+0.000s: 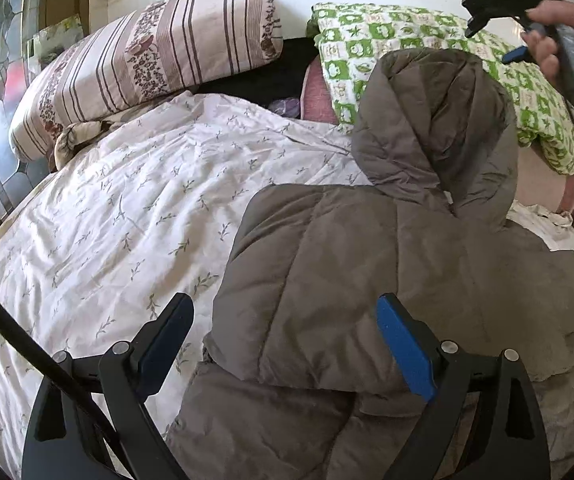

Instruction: Fold large clothes

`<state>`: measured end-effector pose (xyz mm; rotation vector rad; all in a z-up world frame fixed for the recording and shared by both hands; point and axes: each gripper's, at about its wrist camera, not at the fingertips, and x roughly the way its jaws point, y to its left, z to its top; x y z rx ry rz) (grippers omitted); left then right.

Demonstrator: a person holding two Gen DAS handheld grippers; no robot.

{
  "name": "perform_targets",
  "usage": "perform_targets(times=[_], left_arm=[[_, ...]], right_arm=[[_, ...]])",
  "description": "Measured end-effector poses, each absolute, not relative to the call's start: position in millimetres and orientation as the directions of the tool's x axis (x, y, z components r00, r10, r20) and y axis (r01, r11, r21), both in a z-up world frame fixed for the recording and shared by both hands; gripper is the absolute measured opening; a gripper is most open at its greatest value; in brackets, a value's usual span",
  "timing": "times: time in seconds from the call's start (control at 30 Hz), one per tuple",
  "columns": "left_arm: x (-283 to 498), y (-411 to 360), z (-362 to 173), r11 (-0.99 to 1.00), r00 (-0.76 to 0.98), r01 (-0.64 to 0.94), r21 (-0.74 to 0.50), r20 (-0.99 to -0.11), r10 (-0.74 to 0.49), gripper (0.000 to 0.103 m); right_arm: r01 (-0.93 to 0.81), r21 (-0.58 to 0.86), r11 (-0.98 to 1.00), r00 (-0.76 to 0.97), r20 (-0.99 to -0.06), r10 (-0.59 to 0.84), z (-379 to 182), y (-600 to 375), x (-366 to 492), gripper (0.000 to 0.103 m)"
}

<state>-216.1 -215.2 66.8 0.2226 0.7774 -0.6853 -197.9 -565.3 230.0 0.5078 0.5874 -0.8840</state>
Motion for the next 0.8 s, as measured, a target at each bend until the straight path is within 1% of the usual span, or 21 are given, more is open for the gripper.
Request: perform_targets(times=[0.07, 0.1, 0.13, 0.17, 0.2, 0.23, 0.3, 0.33, 0.43, 0.67, 0.8], left_arm=[[-214.8, -216.0, 64.4, 0.763, 0.506, 0.643, -0.060, -0.715, -0.483, 0.092], [-215.0, -216.2, 63.5, 0.763, 0.507, 0.644, -0.058, -0.715, -0.482, 0.092], [-215.2, -217.2, 62.7, 0.760, 0.505, 0.648, -0.055, -0.716, -0.482, 0.092], [-215.5, -217.7, 62.2, 0.758, 0.504, 0.650, -0.053, -0.716, -0.482, 0.092], [-216.0, -218.3, 61.8, 0.758, 0.505, 0.651, -0.050, -0.716, -0.482, 0.092], [-216.6, -219.4, 61.0, 0.755, 0.504, 0.654, -0.047, -0.716, -0.482, 0.092], [-217.7, -221.3, 59.5, 0.750, 0.502, 0.661, -0.041, -0.718, -0.481, 0.092], [-218.6, -222.0, 58.7, 0.746, 0.502, 0.665, -0.034, -0.720, -0.480, 0.092], [-219.0, -222.2, 58.2, 0.745, 0.497, 0.666, -0.037, -0.722, -0.481, 0.092], [-218.9, -218.2, 62.8, 0.749, 0.503, 0.661, -0.048, -0.712, -0.490, 0.092], [-214.1, -213.7, 64.4, 0.756, 0.501, 0.651, -0.065, -0.711, -0.492, 0.092]], right_arm=[[0.841, 0.148, 0.520, 0.475, -0.663, -0.579, 224.1, -577.5, -188.2, 0.056], [0.841, 0.155, 0.518, 0.477, -0.664, -0.576, 220.8, -583.1, -185.4, 0.048], [0.843, 0.154, 0.516, 0.474, -0.667, -0.575, 217.7, -587.6, -183.2, 0.043], [0.848, 0.145, 0.509, 0.462, -0.673, -0.578, 213.2, -592.8, -180.2, 0.042], [0.850, 0.143, 0.508, 0.459, -0.675, -0.578, 210.3, -596.0, -178.5, 0.035], [0.846, 0.147, 0.512, 0.464, -0.676, -0.572, 205.8, -599.6, -176.7, 0.020], [0.837, 0.154, 0.525, 0.476, -0.678, -0.560, 198.7, -601.8, -176.0, 0.006], [0.836, 0.148, 0.529, 0.481, -0.661, -0.575, 198.7, -599.0, -179.0, 0.003], [0.829, 0.137, 0.542, 0.499, -0.620, -0.606, 202.9, -587.7, -192.7, 0.001], [0.788, 0.162, 0.594, 0.570, -0.557, -0.604, 223.6, -545.4, -239.6, 0.001], [0.753, 0.151, 0.640, 0.615, -0.506, -0.604, 236.2, -502.8, -269.8, 0.001]])
